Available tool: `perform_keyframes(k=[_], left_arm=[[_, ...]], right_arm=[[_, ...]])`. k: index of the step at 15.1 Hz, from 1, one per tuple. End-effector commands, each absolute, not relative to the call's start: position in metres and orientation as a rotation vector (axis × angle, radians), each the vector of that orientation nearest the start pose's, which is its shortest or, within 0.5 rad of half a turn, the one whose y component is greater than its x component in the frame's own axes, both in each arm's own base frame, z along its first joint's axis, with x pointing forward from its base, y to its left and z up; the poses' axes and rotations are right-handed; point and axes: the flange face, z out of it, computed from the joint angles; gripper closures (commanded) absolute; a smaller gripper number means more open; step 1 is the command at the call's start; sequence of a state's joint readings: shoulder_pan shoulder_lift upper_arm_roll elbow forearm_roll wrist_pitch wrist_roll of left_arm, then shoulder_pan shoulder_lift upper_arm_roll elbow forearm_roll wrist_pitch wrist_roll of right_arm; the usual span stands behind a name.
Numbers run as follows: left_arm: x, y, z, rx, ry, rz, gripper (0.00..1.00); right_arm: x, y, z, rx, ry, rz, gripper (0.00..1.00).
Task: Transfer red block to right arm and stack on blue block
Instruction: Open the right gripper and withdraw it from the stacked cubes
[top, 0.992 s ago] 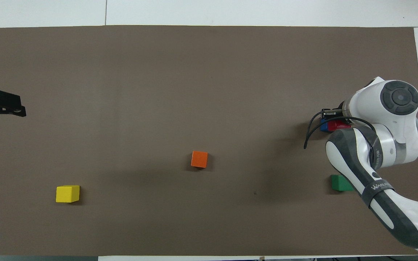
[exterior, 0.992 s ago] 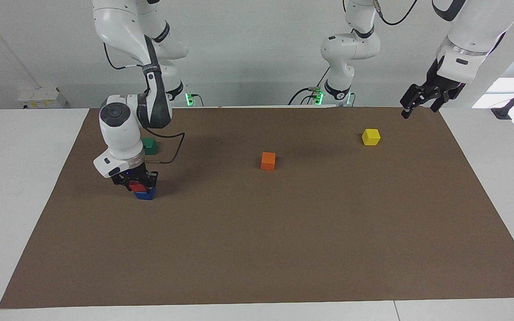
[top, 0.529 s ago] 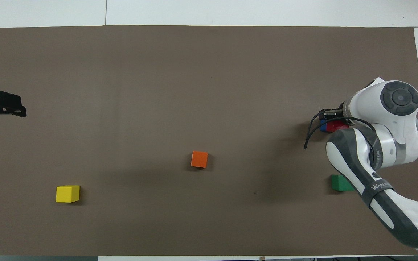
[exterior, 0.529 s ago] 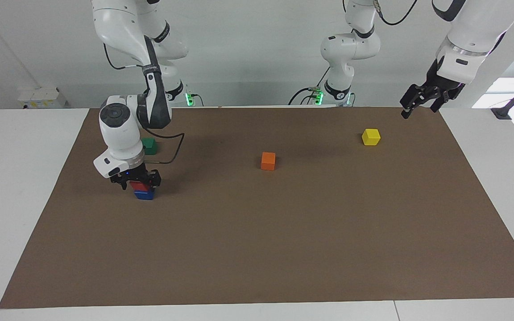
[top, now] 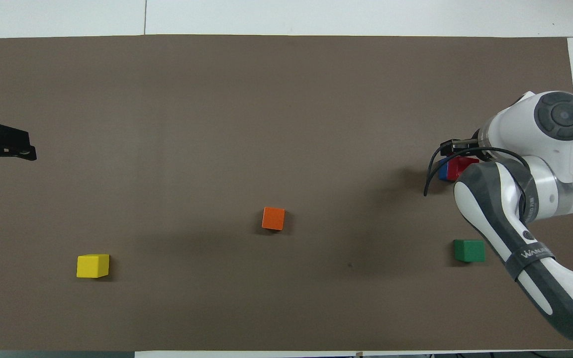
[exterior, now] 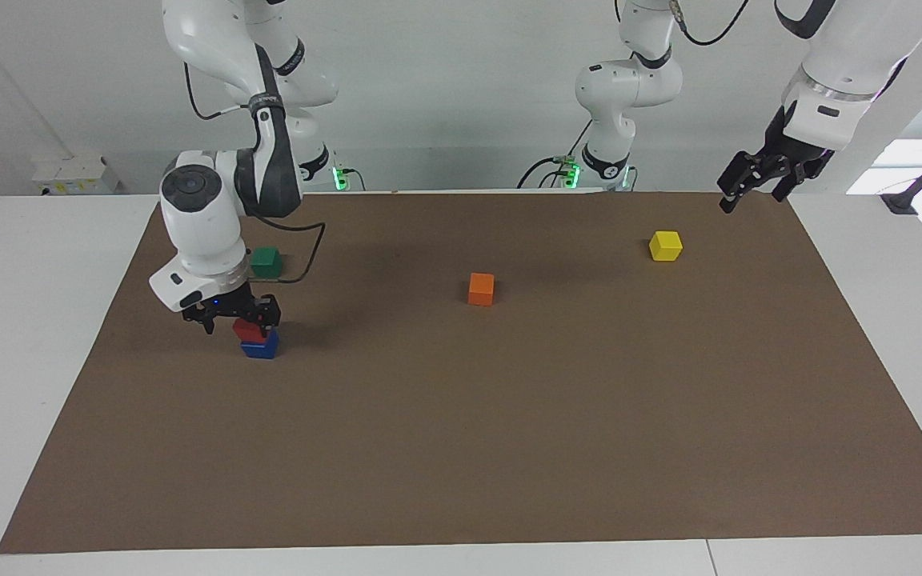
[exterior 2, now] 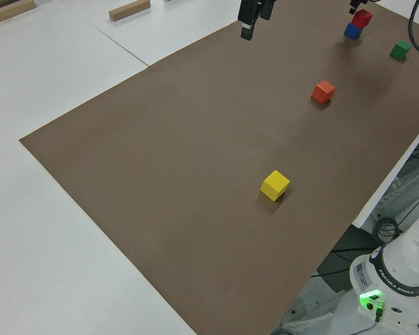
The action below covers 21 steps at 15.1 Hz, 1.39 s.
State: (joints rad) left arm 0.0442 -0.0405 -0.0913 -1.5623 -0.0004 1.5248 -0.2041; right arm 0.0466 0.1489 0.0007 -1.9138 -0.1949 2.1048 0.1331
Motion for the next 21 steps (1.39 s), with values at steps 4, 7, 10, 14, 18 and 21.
perform_keyframes(k=[4,7,10,14,18,21], left_arm=[[0.527,-0.020,0.642,-3.141,-0.258,0.024,0.00],[0.527,-0.019,0.642,-3.139,-0.260,0.024,0.00],[0.527,-0.020,0.641,-3.139,-0.258,0.028,0.00],[0.527,-0.019,0.641,-3.139,-0.260,0.028,0.00],[0.527,-0.019,0.643,-3.139,-0.260,0.021,0.00],[0.527,-0.020,0.642,-3.139,-0.258,0.024,0.00]], right_arm=[[0.584,0.028,0.523,-3.183,-0.064,-0.162,0.00],[0.567,0.026,0.560,-3.187,-0.092,-0.096,0.00],[0.557,0.024,0.591,-3.176,-0.117,0.004,0.00],[0.541,-0.004,0.617,-3.142,-0.101,0.068,0.00],[0.524,-0.015,0.633,-3.144,-0.071,0.122,0.00],[0.522,-0.017,0.634,-3.147,-0.049,0.127,0.00]])
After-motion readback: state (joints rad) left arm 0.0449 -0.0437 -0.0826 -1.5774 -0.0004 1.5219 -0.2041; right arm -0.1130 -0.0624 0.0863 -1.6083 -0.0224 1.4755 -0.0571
